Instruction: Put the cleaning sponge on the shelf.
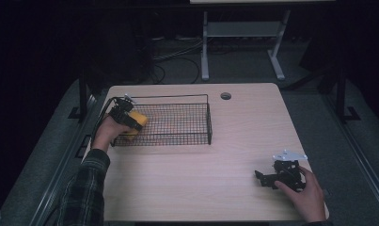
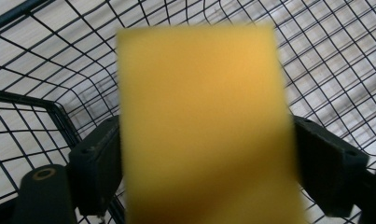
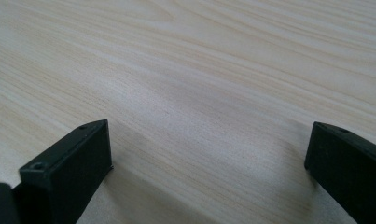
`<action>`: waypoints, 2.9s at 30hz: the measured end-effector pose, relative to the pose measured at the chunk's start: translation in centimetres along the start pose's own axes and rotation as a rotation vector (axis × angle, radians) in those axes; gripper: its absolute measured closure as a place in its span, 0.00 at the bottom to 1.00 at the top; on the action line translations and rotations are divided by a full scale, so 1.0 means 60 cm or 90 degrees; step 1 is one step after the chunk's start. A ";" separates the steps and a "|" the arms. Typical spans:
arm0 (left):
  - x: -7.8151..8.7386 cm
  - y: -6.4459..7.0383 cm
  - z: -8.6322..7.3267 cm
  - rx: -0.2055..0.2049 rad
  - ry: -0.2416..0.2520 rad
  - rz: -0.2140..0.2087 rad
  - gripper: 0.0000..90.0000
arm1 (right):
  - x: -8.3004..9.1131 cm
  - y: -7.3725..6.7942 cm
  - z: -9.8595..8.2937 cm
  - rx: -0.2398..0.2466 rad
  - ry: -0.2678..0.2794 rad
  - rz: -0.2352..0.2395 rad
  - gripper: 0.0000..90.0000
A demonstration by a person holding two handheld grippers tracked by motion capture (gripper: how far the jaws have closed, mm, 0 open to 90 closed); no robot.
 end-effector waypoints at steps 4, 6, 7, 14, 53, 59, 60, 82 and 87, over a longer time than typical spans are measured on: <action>0.004 0.000 0.000 0.000 0.005 0.002 0.16 | 0.000 0.000 0.000 0.000 0.000 0.000 0.00; 0.009 0.002 0.001 0.000 0.012 0.002 0.16 | 0.000 0.000 0.000 0.000 0.000 0.000 0.00; 0.013 0.003 0.001 -0.001 0.018 0.004 0.16 | 0.000 0.000 0.000 0.000 0.000 0.000 0.00; 0.044 0.014 0.004 -0.014 0.058 0.009 0.16 | 0.000 0.000 0.000 -0.001 0.000 0.001 0.00; 0.127 0.134 -0.154 -0.050 0.165 0.008 0.17 | 0.000 0.000 0.000 -0.001 0.000 0.001 0.00; 0.116 0.154 -0.184 -0.061 0.171 0.022 0.17 | 0.000 0.000 0.000 -0.001 0.000 0.001 0.00; 0.114 0.156 -0.189 -0.061 0.171 0.026 0.17 | 0.000 0.000 0.000 -0.001 0.000 0.001 0.00; 0.027 0.183 -0.268 -0.065 0.181 0.020 0.17 | 0.000 0.000 0.000 -0.001 0.000 0.001 0.00; 0.022 0.179 -0.273 -0.049 0.190 0.007 0.15 | 0.000 0.000 0.000 -0.001 0.000 0.001 0.00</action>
Point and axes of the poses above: each handheld gripper's, and its own axes: x roughly backward along the jaws, z roughly out of its top, y roughly to its right, the point moved 3 cm from there along -x, roughly forward along the jaws, and after that the axes turned 1 degree about -x, right-handed, at the moved point
